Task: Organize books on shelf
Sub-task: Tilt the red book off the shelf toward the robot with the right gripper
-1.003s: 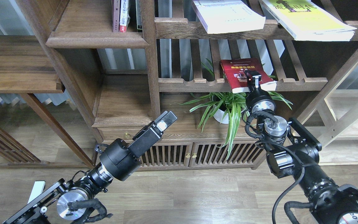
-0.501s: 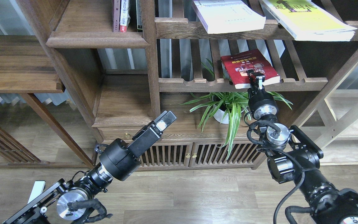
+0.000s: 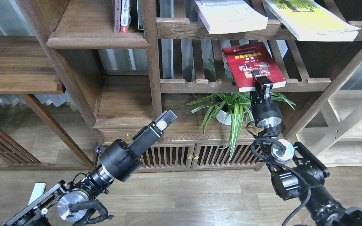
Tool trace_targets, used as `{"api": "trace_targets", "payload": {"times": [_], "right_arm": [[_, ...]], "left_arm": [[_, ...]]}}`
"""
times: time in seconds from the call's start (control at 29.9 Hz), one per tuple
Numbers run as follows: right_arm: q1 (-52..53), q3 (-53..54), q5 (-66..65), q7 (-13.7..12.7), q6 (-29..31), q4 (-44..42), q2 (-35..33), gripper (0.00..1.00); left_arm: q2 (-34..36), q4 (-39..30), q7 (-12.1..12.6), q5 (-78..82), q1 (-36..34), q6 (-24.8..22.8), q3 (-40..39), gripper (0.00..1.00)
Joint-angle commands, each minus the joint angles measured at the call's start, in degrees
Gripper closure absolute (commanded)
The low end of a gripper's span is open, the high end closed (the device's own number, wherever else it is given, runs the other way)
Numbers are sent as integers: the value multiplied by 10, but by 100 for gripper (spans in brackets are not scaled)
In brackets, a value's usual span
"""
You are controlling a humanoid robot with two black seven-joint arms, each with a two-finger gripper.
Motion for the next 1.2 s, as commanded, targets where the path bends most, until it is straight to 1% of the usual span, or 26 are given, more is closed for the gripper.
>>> {"api": "trace_targets", "payload": {"times": [0.0,0.1,0.4,0.53,0.77,1.07,1.17], "right_arm": [[-37,-9,6,-1,1,60,-3,98],[-59,-11,6,-1,4,85,-2,98],[-129,-36,6,-1,47,185,-11,98],[-159,-59,5,-1,49,201,-25,98],[-184,-137,2,-1,49,212,-56,98],[-184,-174,1,-1,49,226,-34,98],[-180,-182,1,-1,49,226,-17,98]], "left_arm": [[-5,23,-2,-1,-3,0,-11,1],[-7,26,-4,-2,-4,0,-19,1],[-39,59,-5,-11,-2,0,-41,1],[-59,74,-2,-11,0,0,-52,1],[-62,91,6,-23,0,0,-50,1],[-64,127,5,-57,-5,0,-50,1],[-64,131,6,-59,-6,0,-49,1]]}}
